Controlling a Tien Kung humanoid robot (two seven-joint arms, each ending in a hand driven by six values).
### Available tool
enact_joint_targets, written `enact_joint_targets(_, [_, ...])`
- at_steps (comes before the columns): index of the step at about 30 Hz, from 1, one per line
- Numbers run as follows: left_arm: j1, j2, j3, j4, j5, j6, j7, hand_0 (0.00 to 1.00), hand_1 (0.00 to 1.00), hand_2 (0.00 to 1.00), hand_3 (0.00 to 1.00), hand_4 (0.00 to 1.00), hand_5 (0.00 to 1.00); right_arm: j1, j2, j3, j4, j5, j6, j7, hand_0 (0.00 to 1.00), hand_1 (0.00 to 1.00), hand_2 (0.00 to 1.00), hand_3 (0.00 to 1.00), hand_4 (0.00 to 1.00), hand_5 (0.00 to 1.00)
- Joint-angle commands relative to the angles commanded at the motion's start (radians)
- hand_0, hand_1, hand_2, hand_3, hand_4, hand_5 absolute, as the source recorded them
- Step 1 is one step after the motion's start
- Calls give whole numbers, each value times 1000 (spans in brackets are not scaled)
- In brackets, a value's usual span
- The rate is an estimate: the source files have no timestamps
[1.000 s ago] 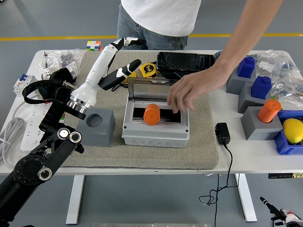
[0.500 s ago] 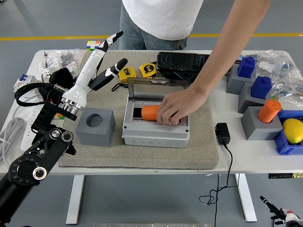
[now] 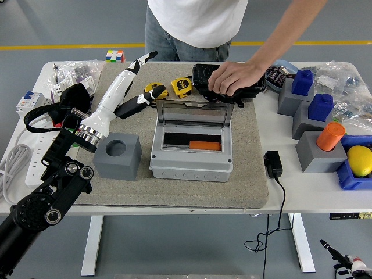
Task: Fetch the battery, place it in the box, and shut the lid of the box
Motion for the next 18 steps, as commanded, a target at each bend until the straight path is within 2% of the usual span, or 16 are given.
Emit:
enact_joint_targets(2, [-1,5,1,0,36,-16,24,998,998,925,921,998,998,0,0,-4,0,3,0,0,826,764,745,821,998,998])
enact_joint_targets(3, [0,9,4,-1,51,-24,35,998,945,846,853,998,998,0,-1,-5,0,3,0,0,826,764,745,820,998,998])
enact_joint_targets(8, [8,22,14,-19,114,-41,65,998,945,846,853,998,998,-2,-2,-7,0,1,1,-1,826,764,745,820,998,998])
enact_joint_targets(9, [10,23,15,-22,121,-43,68,998,901,796,804,998,998,-2,-2,-8,0,1,1,-1,826,764,745,821,998,998])
enact_joint_targets(18, [26,51,30,-55,202,-69,110,998,866,768,781,998,998,1,-5,-15,0,4,1,-1,826,764,745,822,998,998])
